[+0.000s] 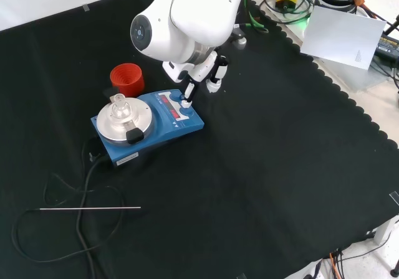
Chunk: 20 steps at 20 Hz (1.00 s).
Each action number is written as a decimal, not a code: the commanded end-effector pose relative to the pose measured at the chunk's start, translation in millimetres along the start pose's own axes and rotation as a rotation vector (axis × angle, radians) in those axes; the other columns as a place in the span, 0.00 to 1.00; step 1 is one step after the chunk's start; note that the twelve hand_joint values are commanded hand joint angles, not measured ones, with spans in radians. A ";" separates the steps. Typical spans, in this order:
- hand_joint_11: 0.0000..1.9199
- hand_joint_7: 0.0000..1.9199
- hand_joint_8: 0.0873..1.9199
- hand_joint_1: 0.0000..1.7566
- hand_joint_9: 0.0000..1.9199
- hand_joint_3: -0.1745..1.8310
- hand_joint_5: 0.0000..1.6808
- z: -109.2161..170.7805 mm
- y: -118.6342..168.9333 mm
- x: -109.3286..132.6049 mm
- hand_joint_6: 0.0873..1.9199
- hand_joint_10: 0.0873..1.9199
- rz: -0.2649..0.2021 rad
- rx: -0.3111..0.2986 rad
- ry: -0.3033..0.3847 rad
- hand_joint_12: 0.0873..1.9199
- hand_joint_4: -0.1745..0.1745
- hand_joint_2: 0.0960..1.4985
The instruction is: Turn on the heater.
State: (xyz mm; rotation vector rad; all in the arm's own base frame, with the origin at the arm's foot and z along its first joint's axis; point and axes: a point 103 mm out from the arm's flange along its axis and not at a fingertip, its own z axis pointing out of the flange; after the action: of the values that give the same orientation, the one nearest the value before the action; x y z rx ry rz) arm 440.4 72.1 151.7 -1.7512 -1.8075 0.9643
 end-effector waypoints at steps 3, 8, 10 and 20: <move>0.89 0.91 0.81 0.84 0.94 0.00 0.16 1.0 1.6 -0.9 0.00 0.74 0.005 0.003 0.003 0.75 0.36 0.84; 0.89 0.91 0.81 0.84 0.94 0.00 0.16 3.5 4.6 -1.2 0.00 0.75 0.008 0.009 0.002 0.75 0.35 0.84; 0.89 0.91 0.81 0.84 0.94 0.00 0.16 3.6 5.5 -1.4 0.00 0.75 0.006 0.009 0.003 0.75 0.35 0.84; 0.89 0.91 0.81 0.84 0.94 0.00 0.16 1.7 4.4 -0.9 0.00 0.75 0.004 0.013 0.005 0.75 0.35 0.84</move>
State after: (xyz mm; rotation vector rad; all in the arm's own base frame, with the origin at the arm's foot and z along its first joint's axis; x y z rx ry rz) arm 442.6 71.0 144.2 -1.7481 -1.7912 0.9737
